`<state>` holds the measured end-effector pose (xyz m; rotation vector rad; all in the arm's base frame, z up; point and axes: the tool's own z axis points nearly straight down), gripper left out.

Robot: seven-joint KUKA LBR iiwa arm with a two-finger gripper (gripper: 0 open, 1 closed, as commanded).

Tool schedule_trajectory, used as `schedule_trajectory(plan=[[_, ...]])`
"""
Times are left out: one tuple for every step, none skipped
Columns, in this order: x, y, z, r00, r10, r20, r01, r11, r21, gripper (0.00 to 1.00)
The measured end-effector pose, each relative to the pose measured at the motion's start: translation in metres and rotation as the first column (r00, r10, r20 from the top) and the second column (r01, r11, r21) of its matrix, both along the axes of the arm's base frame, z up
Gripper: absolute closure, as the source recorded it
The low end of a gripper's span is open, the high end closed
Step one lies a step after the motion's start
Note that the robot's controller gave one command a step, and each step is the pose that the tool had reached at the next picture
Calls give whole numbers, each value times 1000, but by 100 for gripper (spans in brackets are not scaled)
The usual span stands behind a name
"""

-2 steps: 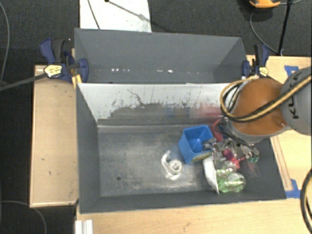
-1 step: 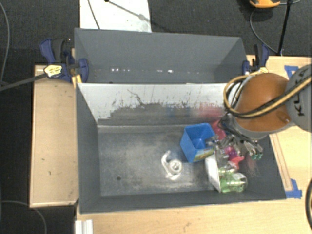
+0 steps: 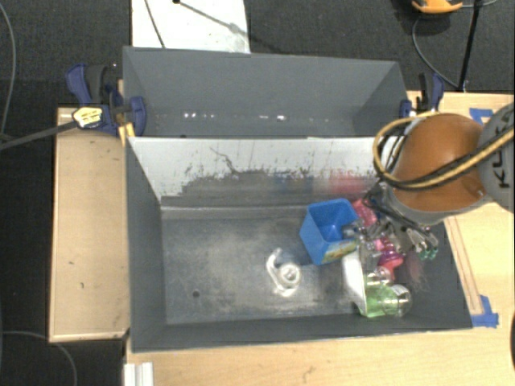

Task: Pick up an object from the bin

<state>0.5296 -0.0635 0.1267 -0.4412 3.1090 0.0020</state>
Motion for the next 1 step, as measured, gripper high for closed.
schedule_trajectory(plan=[[-1,0,17,1000,-1,-4,1,1000,0,100]])
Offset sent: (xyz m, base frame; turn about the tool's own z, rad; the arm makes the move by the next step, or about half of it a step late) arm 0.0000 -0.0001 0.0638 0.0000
